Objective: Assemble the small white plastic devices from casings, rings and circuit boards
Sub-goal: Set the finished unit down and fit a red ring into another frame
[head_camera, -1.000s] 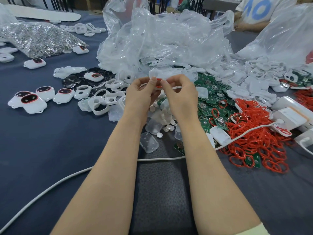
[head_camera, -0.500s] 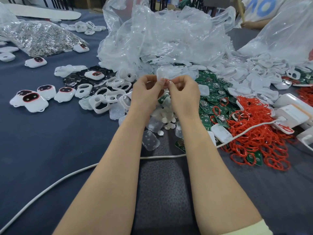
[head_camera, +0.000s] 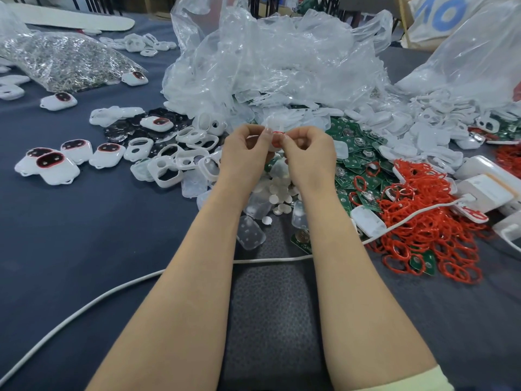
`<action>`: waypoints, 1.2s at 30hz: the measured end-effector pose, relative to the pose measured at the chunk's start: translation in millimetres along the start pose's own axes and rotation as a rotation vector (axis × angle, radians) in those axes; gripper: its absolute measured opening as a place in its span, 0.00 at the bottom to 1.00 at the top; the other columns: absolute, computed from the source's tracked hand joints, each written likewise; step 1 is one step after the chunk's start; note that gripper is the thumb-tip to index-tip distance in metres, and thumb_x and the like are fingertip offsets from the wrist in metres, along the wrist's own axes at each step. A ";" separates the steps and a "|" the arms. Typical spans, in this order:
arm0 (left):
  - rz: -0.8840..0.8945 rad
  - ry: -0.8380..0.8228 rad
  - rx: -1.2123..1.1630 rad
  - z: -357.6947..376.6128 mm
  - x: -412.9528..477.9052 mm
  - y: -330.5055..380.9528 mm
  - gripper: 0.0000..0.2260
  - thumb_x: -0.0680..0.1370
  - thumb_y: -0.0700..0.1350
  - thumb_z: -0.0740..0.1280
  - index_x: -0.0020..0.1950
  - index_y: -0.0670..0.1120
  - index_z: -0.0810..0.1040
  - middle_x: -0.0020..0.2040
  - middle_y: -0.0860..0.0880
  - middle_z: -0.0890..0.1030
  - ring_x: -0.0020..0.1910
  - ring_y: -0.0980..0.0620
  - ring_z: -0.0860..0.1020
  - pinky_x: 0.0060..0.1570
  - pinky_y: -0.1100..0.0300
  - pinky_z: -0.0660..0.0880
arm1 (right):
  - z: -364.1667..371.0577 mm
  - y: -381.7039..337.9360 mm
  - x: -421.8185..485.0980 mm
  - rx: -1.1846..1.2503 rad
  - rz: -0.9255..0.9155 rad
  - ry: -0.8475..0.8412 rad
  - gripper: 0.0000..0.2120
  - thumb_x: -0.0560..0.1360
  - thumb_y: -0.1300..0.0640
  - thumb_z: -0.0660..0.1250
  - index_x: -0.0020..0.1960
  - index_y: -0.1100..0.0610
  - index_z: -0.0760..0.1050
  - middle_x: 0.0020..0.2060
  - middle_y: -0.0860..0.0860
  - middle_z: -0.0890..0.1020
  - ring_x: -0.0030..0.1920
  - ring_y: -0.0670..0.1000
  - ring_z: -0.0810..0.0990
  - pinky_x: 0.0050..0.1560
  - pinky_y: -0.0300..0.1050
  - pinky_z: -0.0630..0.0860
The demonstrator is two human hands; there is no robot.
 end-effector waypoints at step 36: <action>0.001 -0.023 0.044 -1.1 -3.0 0.7 0.08 0.77 0.41 0.69 0.55 0.40 0.76 0.45 0.45 0.84 0.46 0.51 0.83 0.52 0.57 0.80 | -0.6 0.7 2.5 -0.019 -0.041 -0.032 0.04 0.76 0.58 0.67 0.43 0.55 0.74 0.34 0.46 0.76 0.35 0.42 0.72 0.37 0.32 0.69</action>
Point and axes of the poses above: each hand's wrist, its own x-axis towards the middle knuckle, its own z-axis out of the palm, y = z × x, the point moved 4 cm from there along x, towards the middle knuckle
